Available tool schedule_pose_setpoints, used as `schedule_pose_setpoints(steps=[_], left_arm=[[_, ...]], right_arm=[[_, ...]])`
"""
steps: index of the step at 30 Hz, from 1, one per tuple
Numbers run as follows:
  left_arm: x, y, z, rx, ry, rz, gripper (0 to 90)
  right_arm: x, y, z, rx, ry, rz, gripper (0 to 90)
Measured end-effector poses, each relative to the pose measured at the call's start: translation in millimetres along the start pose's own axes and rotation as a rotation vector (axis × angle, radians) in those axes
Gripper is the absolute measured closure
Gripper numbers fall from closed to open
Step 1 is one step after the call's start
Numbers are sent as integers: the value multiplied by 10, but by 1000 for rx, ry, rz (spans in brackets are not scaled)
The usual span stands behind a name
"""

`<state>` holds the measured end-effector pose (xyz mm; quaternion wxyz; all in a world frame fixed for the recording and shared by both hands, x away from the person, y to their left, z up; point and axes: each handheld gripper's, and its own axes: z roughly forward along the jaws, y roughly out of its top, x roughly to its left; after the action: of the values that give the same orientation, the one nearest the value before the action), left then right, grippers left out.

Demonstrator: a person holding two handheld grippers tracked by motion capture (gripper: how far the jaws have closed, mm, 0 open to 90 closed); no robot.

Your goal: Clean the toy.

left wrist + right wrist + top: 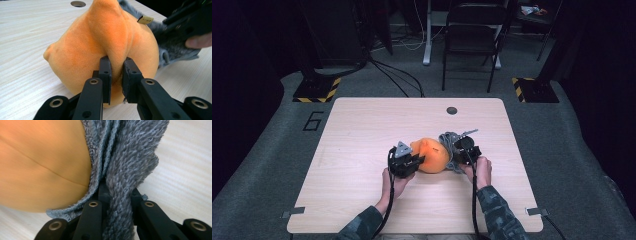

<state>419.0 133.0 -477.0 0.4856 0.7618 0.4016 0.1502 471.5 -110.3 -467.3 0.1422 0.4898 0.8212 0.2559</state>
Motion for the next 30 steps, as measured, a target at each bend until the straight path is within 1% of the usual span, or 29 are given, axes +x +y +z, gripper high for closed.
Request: schedule_pose_setpoints(steps=[2,3,4,5,6,7,8,9,10,11,12,14,15,16,18,19,20,21,22,23,25,27,28,29,30], left_arm=[[16,0,-1,-1,0,-5,795],[29,1,-3,-1,1,-6,794],[33,-1,-3,-3,1,-13,794],[46,-2,-6,-3,0,-17,793],[50,-3,-5,-6,1,-21,792],[57,-5,-6,-7,0,-20,791],[63,-5,-7,-8,0,-24,790],[70,-5,-9,-7,0,-21,790],[73,-4,-9,-7,2,-23,788],[80,-3,-9,-6,0,-23,788],[83,-3,-7,-8,-1,-24,786],[92,-3,-8,-9,0,-26,782],[97,-3,-9,-9,0,-24,778],[99,-2,-9,-9,0,-23,774],[97,-2,-9,-8,0,-19,754],[94,-2,-10,-6,5,-11,733],[92,0,-16,-2,12,2,698],[89,4,-25,-4,7,8,642],[83,12,-38,-6,9,23,593],[62,22,-55,-2,18,44,541],[5,39,-92,5,38,104,432],[-38,39,-100,4,40,123,387],[-54,39,-91,13,43,145,375],[-75,31,-64,22,47,158,355],[-88,19,-31,38,46,166,354]], right_arm=[[-37,-39,77,34,-7,8,791],[-49,-48,94,40,-4,10,790],[-58,-57,115,53,-12,22,790],[-76,-61,113,56,-8,14,790],[-88,-55,89,55,-12,21,790],[-105,-44,67,45,-18,10,790],[-114,-21,13,28,-17,25,790],[-129,7,-63,4,-12,28,790],[-122,41,-150,-24,-11,30,790],[-110,79,-247,-51,-1,37,790],[-91,115,-340,-91,12,31,790],[-13,183,-499,-140,42,21,790],[40,203,-539,-152,71,8,790],[119,218,-532,-146,85,-23,790],[236,212,-448,-112,93,-56,790],[285,201,-379,-97,77,-76,790],[318,186,-314,-93,49,-85,791],[325,174,-273,-91,44,-84,791],[305,168,-256,-92,39,-85,791],[283,166,-255,-91,42,-81,791],[251,162,-258,-92,48,-69,791],[231,158,-243,-90,47,-60,791],[218,157,-237,-91,53,-62,791],[218,156,-235,-89,53,-56,791],[217,156,-234,-89,53,-54,790]])
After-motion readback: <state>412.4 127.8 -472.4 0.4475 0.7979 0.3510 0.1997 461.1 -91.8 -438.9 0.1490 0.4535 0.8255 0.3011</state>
